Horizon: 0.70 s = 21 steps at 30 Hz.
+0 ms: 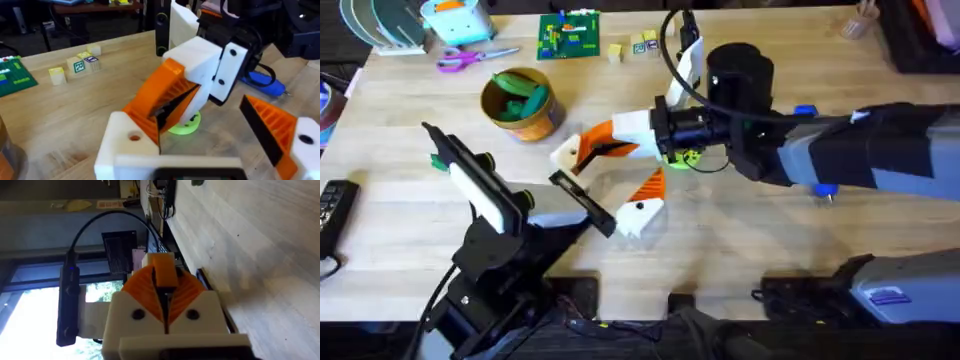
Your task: Pick up the gripper from the table and insert it into the empty holder that is missing its gripper. Then pick up a screw, insert it into the mounting hole, and use the screwdriver to tighten it. Finally, clean up the table by picking up the vegetable and placing it into the bucket.
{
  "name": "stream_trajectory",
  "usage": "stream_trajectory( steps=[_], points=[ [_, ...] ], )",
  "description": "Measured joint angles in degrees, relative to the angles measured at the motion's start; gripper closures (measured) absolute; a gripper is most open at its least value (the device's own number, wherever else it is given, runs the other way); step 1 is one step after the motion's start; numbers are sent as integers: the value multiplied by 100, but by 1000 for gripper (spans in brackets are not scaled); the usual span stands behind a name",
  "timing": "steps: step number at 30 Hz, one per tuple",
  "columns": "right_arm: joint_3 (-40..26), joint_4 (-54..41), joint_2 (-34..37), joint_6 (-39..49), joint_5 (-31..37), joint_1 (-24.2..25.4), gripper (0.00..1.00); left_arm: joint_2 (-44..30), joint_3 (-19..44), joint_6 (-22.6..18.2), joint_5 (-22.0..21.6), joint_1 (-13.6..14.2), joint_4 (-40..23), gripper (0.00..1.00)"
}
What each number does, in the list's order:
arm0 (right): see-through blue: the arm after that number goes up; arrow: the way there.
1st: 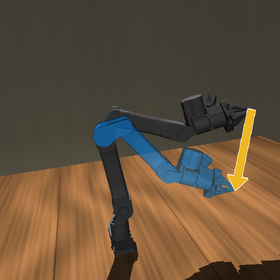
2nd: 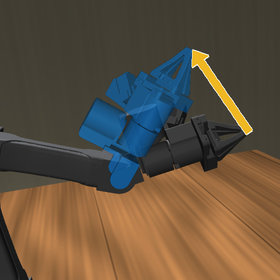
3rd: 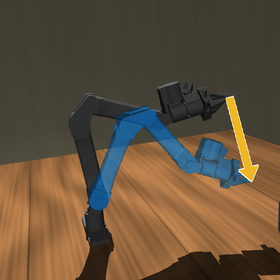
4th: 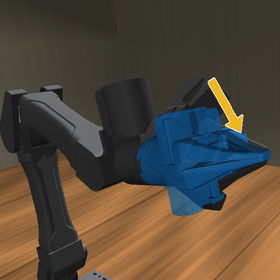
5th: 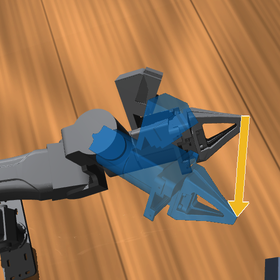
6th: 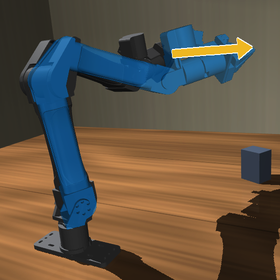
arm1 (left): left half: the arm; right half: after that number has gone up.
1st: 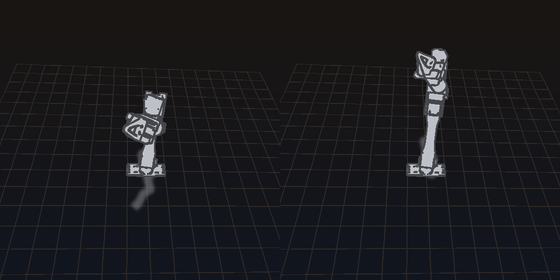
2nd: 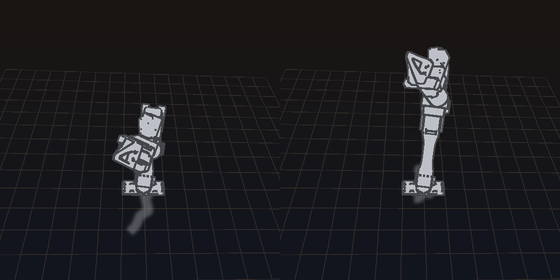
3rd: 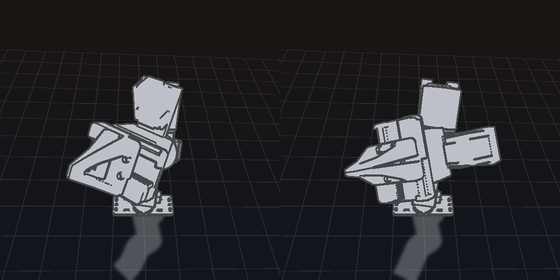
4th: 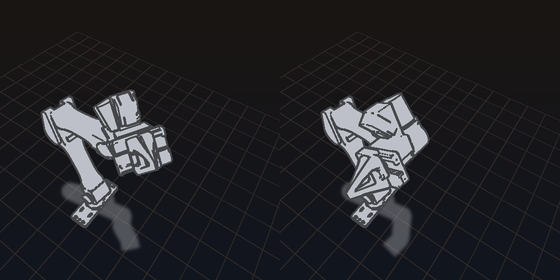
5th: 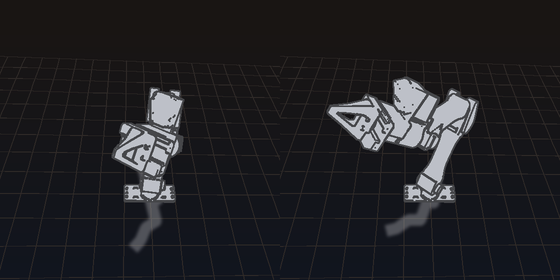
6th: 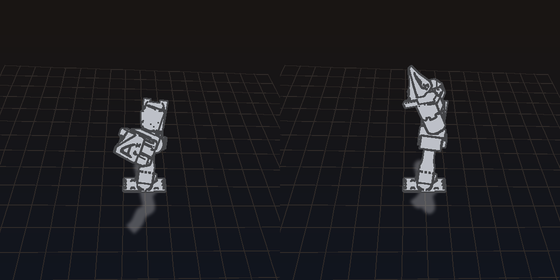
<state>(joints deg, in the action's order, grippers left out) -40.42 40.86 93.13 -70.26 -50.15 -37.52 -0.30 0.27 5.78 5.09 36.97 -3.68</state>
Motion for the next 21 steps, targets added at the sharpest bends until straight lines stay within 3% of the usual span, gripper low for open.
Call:
stream_trajectory(
  steps=[11, 14, 17, 21],
  points=[
    [0, -2, 0, 149, -33, -2, 981, 0, 0, 68, -5, 0, 4, 9],
    [0, -4, 0, 168, -52, -2, 903, 0, 0, 183, -15, 0, 4, 9],
    [0, 26, 0, 224, -112, -2, 747, 0, 0, 243, 25, 2, 11, 9],
    [0, 24, 2, 304, -351, -55, 626, 0, 2, 243, 297, 76, -7, 9]
  ],
)
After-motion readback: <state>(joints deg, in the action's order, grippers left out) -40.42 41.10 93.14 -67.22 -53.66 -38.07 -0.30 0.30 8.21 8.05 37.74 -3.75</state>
